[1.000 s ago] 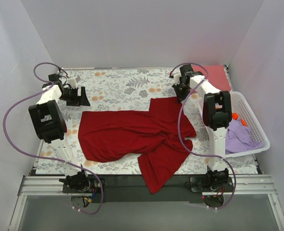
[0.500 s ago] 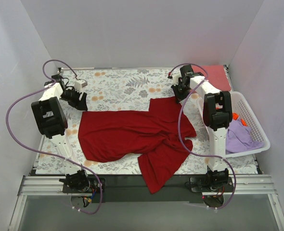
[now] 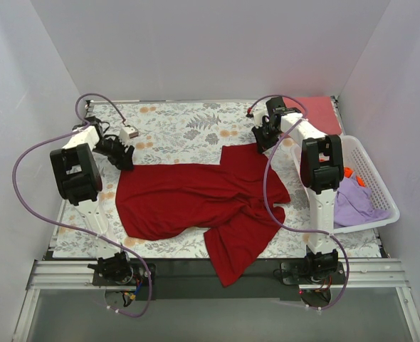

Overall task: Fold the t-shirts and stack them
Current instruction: Flatten the tshirt out

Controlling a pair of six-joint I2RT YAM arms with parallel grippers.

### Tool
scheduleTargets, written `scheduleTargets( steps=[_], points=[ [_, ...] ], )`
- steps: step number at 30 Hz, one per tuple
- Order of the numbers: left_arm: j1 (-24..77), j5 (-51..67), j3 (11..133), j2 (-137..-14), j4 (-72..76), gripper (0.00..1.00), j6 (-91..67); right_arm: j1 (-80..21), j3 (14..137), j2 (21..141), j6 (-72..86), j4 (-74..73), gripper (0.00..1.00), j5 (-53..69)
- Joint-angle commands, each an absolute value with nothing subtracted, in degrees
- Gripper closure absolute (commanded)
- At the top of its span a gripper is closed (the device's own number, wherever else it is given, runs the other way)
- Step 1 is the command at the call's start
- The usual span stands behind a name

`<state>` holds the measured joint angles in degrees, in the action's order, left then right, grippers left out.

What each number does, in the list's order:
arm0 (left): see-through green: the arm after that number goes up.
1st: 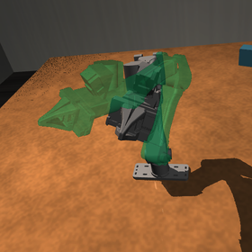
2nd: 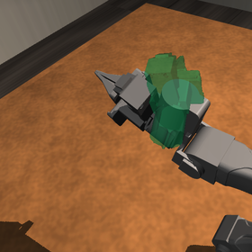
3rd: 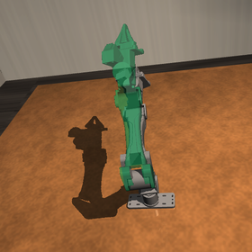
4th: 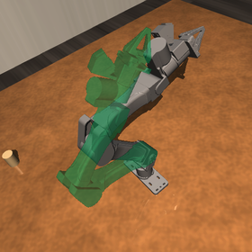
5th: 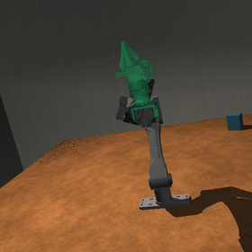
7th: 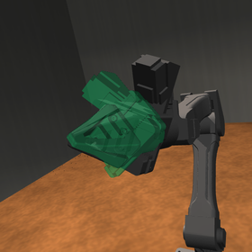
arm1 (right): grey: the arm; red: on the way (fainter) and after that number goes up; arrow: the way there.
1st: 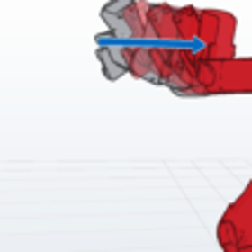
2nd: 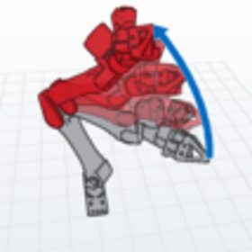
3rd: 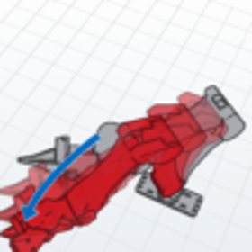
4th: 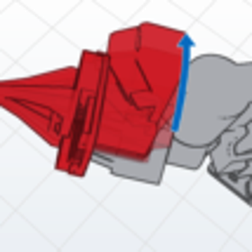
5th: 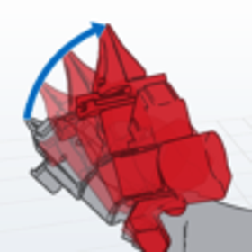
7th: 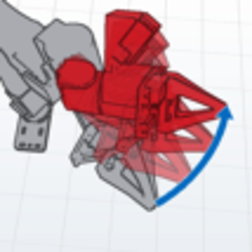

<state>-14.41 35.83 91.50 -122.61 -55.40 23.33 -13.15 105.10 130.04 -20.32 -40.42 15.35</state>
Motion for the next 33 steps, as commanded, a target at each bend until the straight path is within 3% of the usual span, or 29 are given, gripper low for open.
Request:
scheduleTargets(
  steps=[1, 6, 7, 10, 23, 33],
  points=[
    [-14.5, 33.1, 86.5, -120.0, -55.4, 0.55, 25.8, -13.4, 104.1, 127.0, -21.8, -41.7, 0.99, 18.2],
    [-14.5, 32.7, 86.7, -119.4, -53.4, 0.8, 24.7, -13.4, 104.2, 124.8, -22.5, -41.6, 0.99, 19.9],
    [-14.5, 33.0, 87.1, -119.1, -53.6, 0.88, 24.4, -13.3, 104.2, 124.2, -22.9, -41.5, 0.99, 20.1],
    [-14.6, 34.8, 89.2, -118.3, -52.0, 1.0, 20.4, -13.3, 105.5, 122.2, -23.7, -41.2, 0.99, 21.4],
    [-15.3, 36.0, 99.5, -108.6, -33.6, 1.0, -9.7, -10.5, 124.0, 117.3, -26.5, -38.5, 0.99, 20.6],
    [-16.4, 30.6, 96.8, -91.6, -17.5, 1.0, -24.5, -8.3, 122.4, 100.6, -20.7, -24.1, 0.99, 17.1]
  ],
)
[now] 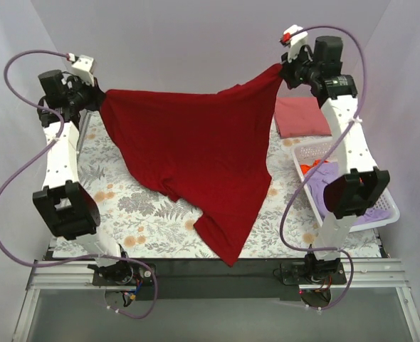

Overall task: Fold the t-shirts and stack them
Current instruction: Flatten the tshirt out

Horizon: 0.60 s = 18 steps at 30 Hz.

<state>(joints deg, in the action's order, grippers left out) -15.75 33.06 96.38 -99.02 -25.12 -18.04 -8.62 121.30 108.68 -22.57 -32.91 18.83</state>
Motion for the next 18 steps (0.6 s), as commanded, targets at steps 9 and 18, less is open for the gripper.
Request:
scheduleTargets(
  steps=[9, 18],
  points=[
    [-16.6, 24.9, 88.5, -68.6, -8.8, 1.0, -27.9, -8.2, 110.5, 78.6, -18.6, -13.5, 0.99, 12.9],
    [-16.5, 11.9, 81.9, -48.7, -6.0, 1.0, -25.1, -8.1, 106.5, 61.5, -20.2, -9.3, 0.99, 8.9]
  ],
)
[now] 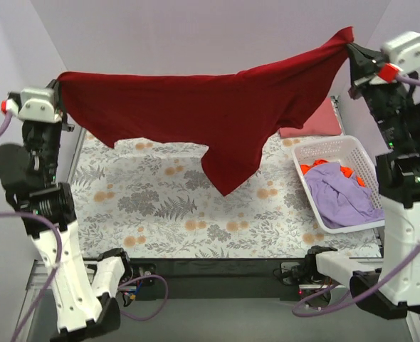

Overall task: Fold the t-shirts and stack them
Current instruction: Flatten the tshirt out

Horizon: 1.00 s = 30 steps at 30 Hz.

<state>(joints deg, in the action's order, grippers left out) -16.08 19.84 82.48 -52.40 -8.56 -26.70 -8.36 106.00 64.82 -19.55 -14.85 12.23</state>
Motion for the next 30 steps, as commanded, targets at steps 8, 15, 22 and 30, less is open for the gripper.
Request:
scheduleTargets(
  steps=[8, 15, 22, 30],
  points=[
    [-16.5, 6.9, 83.2, -41.9, -7.4, 1.0, -21.0, -8.1, 110.3, 57.8, -23.5, -8.5, 0.99, 7.3],
    [-16.5, 9.5, 80.0, -45.1, -11.3, 1.0, -17.5, -8.2, 105.7, 63.5, -24.3, -5.7, 0.99, 11.2],
    [-16.5, 15.6, 68.6, -51.7, -13.9, 1.0, -17.5, -9.3, 93.4, 74.1, -25.0, -0.9, 0.99, 17.0],
    [-16.4, 16.7, 52.3, -64.8, -0.4, 1.0, -18.1, -14.4, 90.1, 90.2, -28.7, 5.6, 0.99, 14.9]
  ],
)
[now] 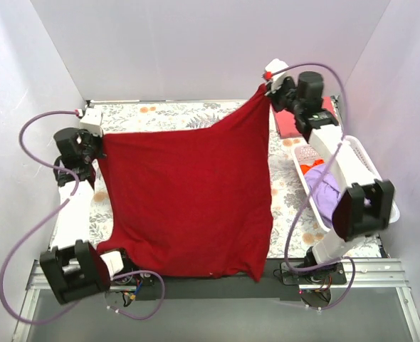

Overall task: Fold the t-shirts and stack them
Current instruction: Flatten the tshirt out

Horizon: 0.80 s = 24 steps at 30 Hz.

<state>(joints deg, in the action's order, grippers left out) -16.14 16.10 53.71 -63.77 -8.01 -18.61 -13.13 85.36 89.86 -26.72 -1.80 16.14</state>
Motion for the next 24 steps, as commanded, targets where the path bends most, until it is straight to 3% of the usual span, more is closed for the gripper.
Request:
scheduleTargets(
  steps=[1, 5, 11, 15, 24],
  points=[
    [-16.4, 16.6, 52.8, -66.7, 2.9, 1.0, -18.7, -14.4, 91.5, 91.7, -28.4, 5.5, 0.99, 14.5],
    [-16.4, 14.7, 63.4, -78.4, 3.3, 1.0, -23.2, -14.4, 99.5, 96.8, -27.9, 5.4, 0.99, 11.3],
    [-16.4, 17.0, 78.0, -80.6, 1.8, 1.0, -28.2, -14.4, 105.5, 93.8, -27.4, 5.4, 0.99, 8.7],
    [-16.4, 17.3, 78.8, -74.4, 1.2, 1.0, -29.0, -14.5, 105.9, 87.3, -26.5, 6.1, 0.99, 7.8],
    [-16.4, 14.2, 75.2, -48.2, 1.5, 1.0, -29.7, -14.5, 97.8, 63.9, -25.1, 6.2, 0.99, 6.9]
  ],
)
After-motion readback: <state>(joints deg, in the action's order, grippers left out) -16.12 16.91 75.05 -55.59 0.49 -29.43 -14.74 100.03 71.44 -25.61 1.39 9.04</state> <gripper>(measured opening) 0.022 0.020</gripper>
